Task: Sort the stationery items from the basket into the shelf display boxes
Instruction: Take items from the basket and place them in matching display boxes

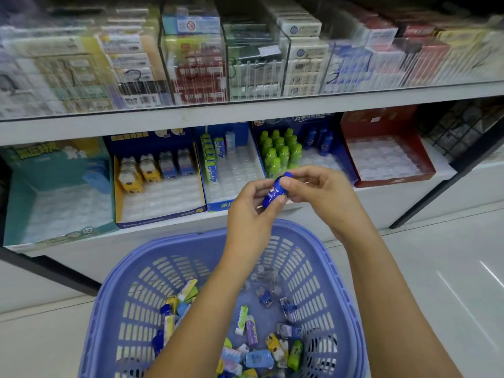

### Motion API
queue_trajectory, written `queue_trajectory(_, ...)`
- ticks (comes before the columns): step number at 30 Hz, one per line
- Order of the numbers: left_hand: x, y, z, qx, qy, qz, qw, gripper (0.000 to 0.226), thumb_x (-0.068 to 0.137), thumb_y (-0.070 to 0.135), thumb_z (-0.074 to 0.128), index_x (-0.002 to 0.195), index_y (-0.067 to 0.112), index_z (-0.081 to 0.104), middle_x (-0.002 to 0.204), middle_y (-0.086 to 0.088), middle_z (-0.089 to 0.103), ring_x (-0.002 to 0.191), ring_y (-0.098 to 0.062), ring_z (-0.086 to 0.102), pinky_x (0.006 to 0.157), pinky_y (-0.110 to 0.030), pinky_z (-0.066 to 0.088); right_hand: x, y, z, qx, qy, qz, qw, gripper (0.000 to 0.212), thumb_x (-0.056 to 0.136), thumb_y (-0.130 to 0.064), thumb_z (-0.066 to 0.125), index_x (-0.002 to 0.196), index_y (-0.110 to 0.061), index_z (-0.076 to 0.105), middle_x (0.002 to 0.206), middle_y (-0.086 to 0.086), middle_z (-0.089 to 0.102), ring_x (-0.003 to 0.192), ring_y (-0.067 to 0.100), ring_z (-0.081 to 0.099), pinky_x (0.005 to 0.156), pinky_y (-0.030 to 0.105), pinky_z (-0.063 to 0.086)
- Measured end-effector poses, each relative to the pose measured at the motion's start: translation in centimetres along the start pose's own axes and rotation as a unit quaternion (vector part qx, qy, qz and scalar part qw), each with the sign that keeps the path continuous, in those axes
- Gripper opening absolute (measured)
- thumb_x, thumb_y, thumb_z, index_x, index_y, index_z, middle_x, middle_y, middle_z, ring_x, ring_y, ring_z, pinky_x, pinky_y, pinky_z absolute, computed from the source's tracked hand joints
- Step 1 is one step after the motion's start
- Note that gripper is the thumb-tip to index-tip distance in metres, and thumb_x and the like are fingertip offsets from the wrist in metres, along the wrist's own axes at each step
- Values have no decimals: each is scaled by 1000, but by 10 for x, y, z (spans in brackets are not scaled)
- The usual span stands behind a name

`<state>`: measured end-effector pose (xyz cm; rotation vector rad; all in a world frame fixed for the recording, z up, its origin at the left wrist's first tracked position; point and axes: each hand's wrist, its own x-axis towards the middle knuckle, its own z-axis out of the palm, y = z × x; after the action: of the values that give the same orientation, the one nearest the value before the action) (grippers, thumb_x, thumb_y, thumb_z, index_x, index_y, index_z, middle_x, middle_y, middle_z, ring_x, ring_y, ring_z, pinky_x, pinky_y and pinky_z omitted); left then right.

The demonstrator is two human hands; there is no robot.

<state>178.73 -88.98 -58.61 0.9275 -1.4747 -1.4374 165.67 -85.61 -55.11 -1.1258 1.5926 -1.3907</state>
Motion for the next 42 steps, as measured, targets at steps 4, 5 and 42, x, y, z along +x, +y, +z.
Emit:
queue_trajectory(4,19,2,22,23,-12,20,999,32,86,15,69,116,20,59,114,1,66,103,-9,64,90,-26,52,12,-2,-25,-27,51,-19,998,17,75,-14,77,90,-18,69,83,1,70,73,14,68,70,23,57)
queue_trajectory(5,24,0,27,66,-22,19,997,41,87,18,67,126,16,55,123,-1,63,112,-11,60,96,-26,48,20,1,-32,-35,90,-28,995,17,75,-14,77,89,-20,68,83,-1,70,76,15,68,71,23,57)
queue_trajectory(42,-62,-141,-51,494,-313,-120,802,35,89,17,56,123,10,57,129,-11,58,117,-25,54,92,-29,41,-14,72,30,-514,-404,133,745,24,74,-29,77,91,-13,71,90,6,71,81,16,66,71,30,51)
